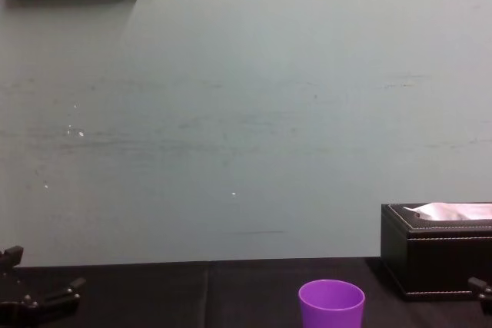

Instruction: Stack the three plastic cups sequentially using one hand.

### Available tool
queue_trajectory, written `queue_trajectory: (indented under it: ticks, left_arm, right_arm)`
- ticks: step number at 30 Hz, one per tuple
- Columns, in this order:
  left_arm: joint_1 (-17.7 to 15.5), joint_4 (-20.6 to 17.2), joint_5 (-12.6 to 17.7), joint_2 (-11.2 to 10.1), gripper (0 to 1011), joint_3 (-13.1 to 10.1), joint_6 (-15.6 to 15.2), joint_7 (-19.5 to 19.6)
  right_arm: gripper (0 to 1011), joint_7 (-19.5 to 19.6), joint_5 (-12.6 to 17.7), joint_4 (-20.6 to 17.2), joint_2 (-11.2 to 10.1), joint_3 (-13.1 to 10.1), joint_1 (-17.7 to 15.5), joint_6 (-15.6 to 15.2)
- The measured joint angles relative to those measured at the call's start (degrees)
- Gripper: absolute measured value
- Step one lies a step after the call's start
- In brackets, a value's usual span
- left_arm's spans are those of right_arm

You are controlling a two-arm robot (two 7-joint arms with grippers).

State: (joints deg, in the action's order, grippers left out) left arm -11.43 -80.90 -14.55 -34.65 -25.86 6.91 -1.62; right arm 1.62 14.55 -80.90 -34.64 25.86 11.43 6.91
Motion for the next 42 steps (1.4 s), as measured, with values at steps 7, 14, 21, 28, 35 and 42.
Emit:
queue_trajectory:
  ticks: [7,14,21,28,35,42]
  left_arm:
    - [0.0,0.0,0.0,0.0,1000,0.0,0.0,0.0]
    - [0.0,0.0,0.0,0.0,1000,0.0,0.0,0.0]
    - [0.0,0.0,0.0,0.0,1000,0.0,0.0,0.0]
    - [0.0,0.0,0.0,0.0,1000,0.0,0.0,0.0]
    - [0.0,0.0,0.0,0.0,1000,0.0,0.0,0.0]
    - [0.0,0.0,0.0,0.0,1000,0.0,0.0,0.0]
  right_arm:
    - [1003,0.0,0.0,0.0,0.0,0.0,0.0,0.0]
    - [1003,0.0,0.0,0.0,0.0,0.0,0.0,0.0]
    - [1003,0.0,0.0,0.0,0.0,0.0,0.0,0.0]
    - [1003,0.0,0.0,0.0,0.0,0.0,0.0,0.0]
    - [1003,0.11,-1.49,-1.23,0.48,-0.84,-0.31,-0.37]
    - [1003,0.74,-2.74,-4.31,-0.15,-1.99,-2.45,-0.94]
